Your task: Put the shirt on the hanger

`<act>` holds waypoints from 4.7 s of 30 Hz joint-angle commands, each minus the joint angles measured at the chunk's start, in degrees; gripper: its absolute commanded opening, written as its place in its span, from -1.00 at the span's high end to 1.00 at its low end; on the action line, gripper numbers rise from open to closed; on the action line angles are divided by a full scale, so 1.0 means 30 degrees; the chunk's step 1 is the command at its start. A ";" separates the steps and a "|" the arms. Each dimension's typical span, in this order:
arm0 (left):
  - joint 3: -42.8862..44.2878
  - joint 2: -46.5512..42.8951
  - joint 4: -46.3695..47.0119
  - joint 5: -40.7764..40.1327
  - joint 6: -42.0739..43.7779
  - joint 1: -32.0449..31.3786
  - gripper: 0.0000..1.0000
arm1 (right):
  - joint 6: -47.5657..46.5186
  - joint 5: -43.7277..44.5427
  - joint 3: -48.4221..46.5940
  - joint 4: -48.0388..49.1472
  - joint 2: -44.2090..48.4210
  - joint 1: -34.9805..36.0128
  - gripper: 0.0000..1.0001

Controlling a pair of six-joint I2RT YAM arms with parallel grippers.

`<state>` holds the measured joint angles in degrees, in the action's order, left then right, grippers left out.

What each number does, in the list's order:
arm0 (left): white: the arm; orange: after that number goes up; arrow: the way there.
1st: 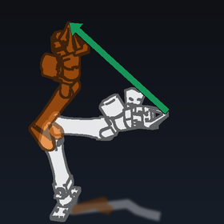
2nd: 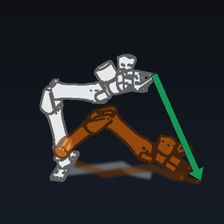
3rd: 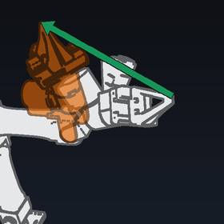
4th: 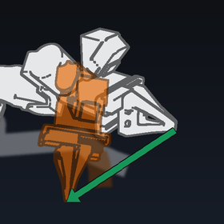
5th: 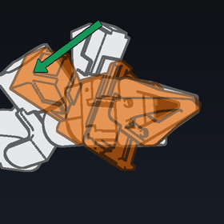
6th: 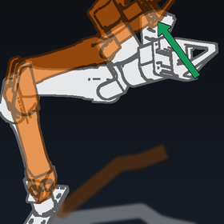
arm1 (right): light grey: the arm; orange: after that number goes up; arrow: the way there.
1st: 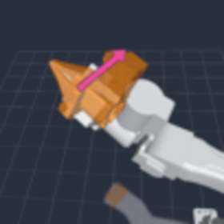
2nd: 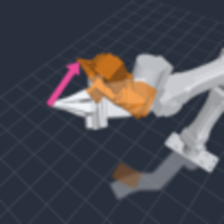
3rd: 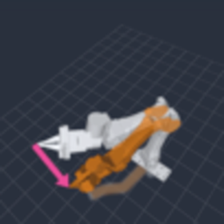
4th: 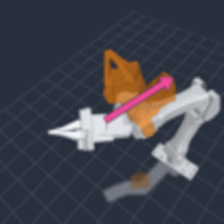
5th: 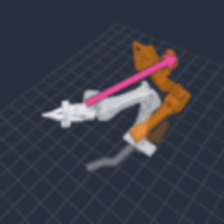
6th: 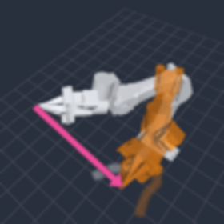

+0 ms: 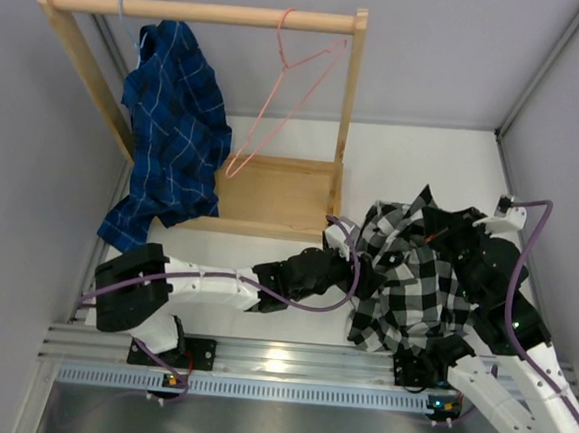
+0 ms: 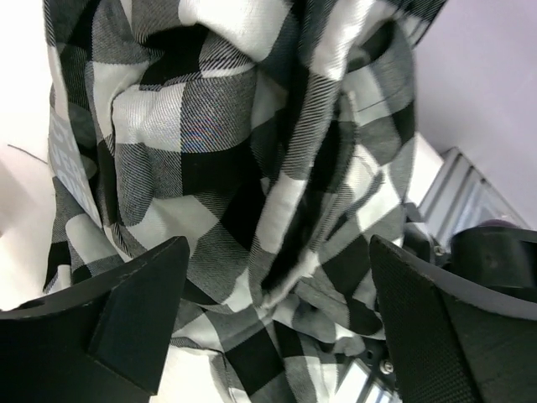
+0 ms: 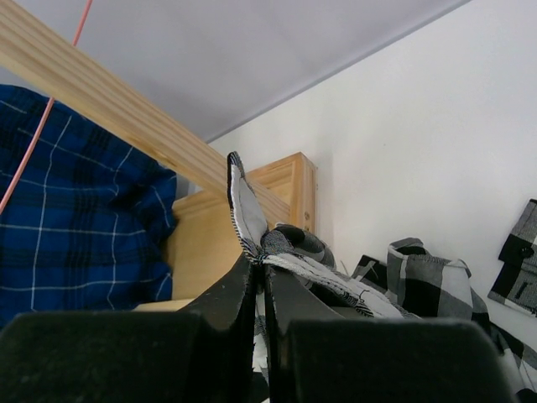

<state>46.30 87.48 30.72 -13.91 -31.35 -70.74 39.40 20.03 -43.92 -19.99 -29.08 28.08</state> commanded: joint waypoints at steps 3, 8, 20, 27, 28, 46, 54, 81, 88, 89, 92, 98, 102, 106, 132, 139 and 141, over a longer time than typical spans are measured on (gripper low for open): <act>0.1497 0.1684 0.2415 0.0358 -0.0096 0.0289 -0.69 | -0.0388 -0.0524 -0.0535 0.0510 -0.0179 0.0222 1.00; 0.1178 0.2625 0.3381 -0.0079 -0.0008 0.0464 -0.41 | -0.0651 -0.0847 -0.0418 0.0598 -0.0005 0.0222 1.00; 0.0267 0.0178 0.3074 0.3114 0.1982 0.0757 1.00 | -0.4741 -0.2607 -0.0328 -0.0100 -0.0034 0.0222 -0.30; 0.1148 -0.6470 -1.0804 0.0538 0.2517 0.0728 1.00 | -1.0256 -0.5788 -0.3604 -0.4905 0.0582 0.0222 -0.70; 0.1060 -0.7065 -1.1812 0.0536 0.2338 0.0728 1.00 | -1.1247 -0.8119 -0.3959 -0.5722 0.0524 0.0251 -0.69; -0.1078 -1.3954 -1.6451 0.8270 0.0989 0.0728 1.00 | -1.5625 -1.9597 -0.5136 -0.0870 -1.1190 0.0572 -0.48; -0.1198 -1.5126 -1.7035 0.8036 0.0959 0.0728 1.00 | -1.5742 -2.0035 -0.5426 0.1122 -1.7748 0.4966 -0.42; 2.5179 -0.5840 -2.7086 -0.6112 0.7230 0.0728 1.00 | -0.8479 0.8933 -0.8038 0.0018 -0.5335 1.5397 1.00; 1.2879 -1.0371 -2.3838 -0.5679 0.3955 0.0758 1.00 | -0.4932 0.8471 -0.1976 -0.0896 -0.4400 1.5368 1.00; 1.1619 -1.0845 -2.2935 -0.5356 0.3570 0.0758 1.00 | -0.4581 0.8266 -0.0985 -0.0896 -0.4282 1.5368 0.96; 0.7688 -1.1756 -2.2048 -0.4388 0.2631 0.0758 1.00 | -0.3904 0.6833 0.0455 -0.0896 -0.3142 1.5397 0.18; 0.4109 -1.1699 -2.0993 -0.2218 0.1810 0.0758 1.00 | -0.6536 0.4456 -0.0796 -0.3586 -0.0415 1.5368 -0.32; 0.3462 -1.1672 -2.0349 -0.1517 0.1750 0.0787 1.00 | -0.9872 0.1452 -0.1822 -0.3097 -0.1898 1.5368 -0.39; 0.3783 -1.1495 -2.0347 -0.1573 0.1633 0.0787 1.00 | -1.2280 0.0966 -0.3606 -0.2917 -0.5417 1.5368 -0.41; 0.1708 -1.2433 -1.4935 -0.1959 0.1960 0.1637 -0.10 | -0.8506 0.3019 -0.2791 -0.1129 -0.8526 1.0159 1.00; -0.0812 -1.1903 -1.3871 -0.3468 -0.1878 0.1490 -0.96 | -0.6719 0.3312 -0.3201 -0.1189 -1.1162 0.8045 1.00; -0.1867 -1.2226 -1.4048 -0.4352 -0.2993 0.1227 -0.96 | -0.6483 0.3575 -0.3376 -0.1160 -1.1516 0.7839 1.00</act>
<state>43.51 52.49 -15.20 -22.37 -33.69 -66.32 16.43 28.05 -51.42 -23.22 -62.85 53.01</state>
